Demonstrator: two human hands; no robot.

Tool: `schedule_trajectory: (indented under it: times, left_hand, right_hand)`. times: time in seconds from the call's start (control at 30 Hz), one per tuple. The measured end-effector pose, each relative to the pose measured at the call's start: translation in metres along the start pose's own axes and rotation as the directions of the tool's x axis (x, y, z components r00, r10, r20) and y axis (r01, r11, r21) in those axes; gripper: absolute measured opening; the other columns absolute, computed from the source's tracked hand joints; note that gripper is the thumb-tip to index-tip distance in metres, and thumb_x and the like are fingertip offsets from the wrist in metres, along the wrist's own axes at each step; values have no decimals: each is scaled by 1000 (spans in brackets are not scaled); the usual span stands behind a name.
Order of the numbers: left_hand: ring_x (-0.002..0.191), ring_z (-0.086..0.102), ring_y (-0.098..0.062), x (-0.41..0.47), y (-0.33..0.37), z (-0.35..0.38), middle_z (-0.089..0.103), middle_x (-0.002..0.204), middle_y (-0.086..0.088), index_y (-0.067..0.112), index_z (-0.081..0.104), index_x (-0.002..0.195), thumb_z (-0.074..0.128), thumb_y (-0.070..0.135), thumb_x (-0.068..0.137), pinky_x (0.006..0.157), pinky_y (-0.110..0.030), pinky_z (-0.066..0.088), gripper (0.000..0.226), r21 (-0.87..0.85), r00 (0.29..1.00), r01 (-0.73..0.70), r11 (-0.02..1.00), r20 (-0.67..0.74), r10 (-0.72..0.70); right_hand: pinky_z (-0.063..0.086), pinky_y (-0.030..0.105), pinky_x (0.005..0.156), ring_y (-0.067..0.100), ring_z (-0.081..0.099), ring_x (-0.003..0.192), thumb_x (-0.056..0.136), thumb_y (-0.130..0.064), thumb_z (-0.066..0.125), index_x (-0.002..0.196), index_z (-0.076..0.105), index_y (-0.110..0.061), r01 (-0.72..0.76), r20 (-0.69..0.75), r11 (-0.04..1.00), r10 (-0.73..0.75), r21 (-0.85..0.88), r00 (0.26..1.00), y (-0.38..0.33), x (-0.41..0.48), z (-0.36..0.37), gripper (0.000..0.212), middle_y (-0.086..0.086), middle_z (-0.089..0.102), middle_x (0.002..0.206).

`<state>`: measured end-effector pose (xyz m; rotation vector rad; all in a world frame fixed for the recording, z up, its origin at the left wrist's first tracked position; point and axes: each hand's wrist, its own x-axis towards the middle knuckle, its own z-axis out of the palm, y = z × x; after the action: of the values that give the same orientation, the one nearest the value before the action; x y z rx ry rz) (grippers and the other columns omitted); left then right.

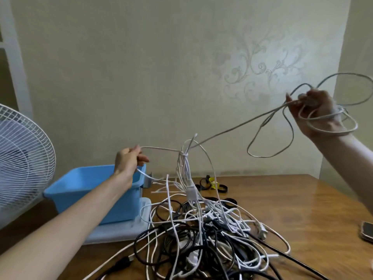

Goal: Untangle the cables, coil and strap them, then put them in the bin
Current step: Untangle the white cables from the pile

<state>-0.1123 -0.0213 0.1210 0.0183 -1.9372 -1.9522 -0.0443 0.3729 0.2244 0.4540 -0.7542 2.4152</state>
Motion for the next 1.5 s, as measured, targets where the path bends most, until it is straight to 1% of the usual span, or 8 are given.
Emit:
schedule_trajectory:
  times: [0.2, 0.27, 0.37, 0.5, 0.77, 0.93, 1.27, 1.5]
  left_hand:
    - [76, 55, -22, -22, -5, 23, 69, 90, -11, 9, 48, 90, 43, 10, 92, 55, -26, 36, 5, 498, 955, -70, 864, 283, -85]
    - [99, 49, -27, -32, -18, 31, 54, 109, -13, 5, 48, 108, 53, 10, 88, 78, -32, 38, 22, 693, 925, -378, 614, 312, 218]
    - [100, 41, -19, -55, -26, 51, 47, 108, -10, 2, 47, 111, 59, 9, 81, 87, -28, 33, 33, 548, 615, -753, 364, 387, 687]
    - [106, 46, -17, -53, -30, 72, 43, 112, 1, 7, 35, 122, 66, 26, 85, 91, -30, 39, 52, 505, 759, -632, 588, 558, 336]
    - [96, 59, -18, -29, -49, 60, 59, 103, -4, 25, 52, 101, 80, 26, 73, 87, -32, 48, 39, 527, 748, -458, 716, 664, -10]
    - [74, 48, -15, -35, -38, 46, 55, 73, -1, 16, 55, 79, 78, 17, 75, 69, -28, 38, 24, 321, 739, -360, 876, 671, 58]
    - [58, 64, -7, -57, -15, 48, 59, 83, -11, 6, 52, 80, 69, -3, 77, 55, -19, 55, 20, -65, 817, -176, 982, 547, 183]
    - [85, 68, -16, -58, -14, 33, 68, 95, -16, 8, 43, 84, 54, -12, 84, 76, -22, 55, 22, -217, 712, -44, 975, 677, 183]
  right_hand:
    - [58, 32, 80, 8, 58, 63, 94, -15, 45, 66, 55, -14, -82, 62, 973, 98, -215, 993, 14, -12, -1, 30, -1, 55, 60]
    - [57, 31, 76, 9, 60, 63, 95, -15, 44, 68, 53, -14, -94, 103, 960, 125, -265, 987, 21, -18, 6, 28, 0, 57, 59]
    - [58, 32, 73, 11, 61, 63, 96, -14, 44, 70, 54, -12, -106, 138, 955, 148, -277, 979, 30, -25, 22, 28, 2, 58, 61]
    - [58, 34, 79, 10, 63, 63, 95, -15, 45, 72, 54, -11, -69, 200, 952, 134, -299, 971, 26, -31, 41, 26, 2, 60, 61]
    - [55, 28, 82, 8, 63, 69, 94, -17, 46, 61, 63, -19, 67, 207, 932, 9, -355, 978, -4, -22, 45, 37, -4, 67, 69]
    - [48, 15, 53, 5, 54, 50, 96, -14, 44, 63, 54, -16, -27, 130, 947, 72, -321, 989, 0, -21, 37, 34, -4, 57, 58]
    - [30, 15, 44, 7, 38, 48, 82, -25, 65, 74, 71, -20, 95, 330, 368, 655, -925, 679, 110, -105, 18, 11, -3, 47, 59]
    - [30, 17, 40, 4, 40, 39, 89, -6, 62, 86, 70, 7, 245, 369, 309, 452, -919, 812, 118, -118, 26, 15, -7, 63, 52]
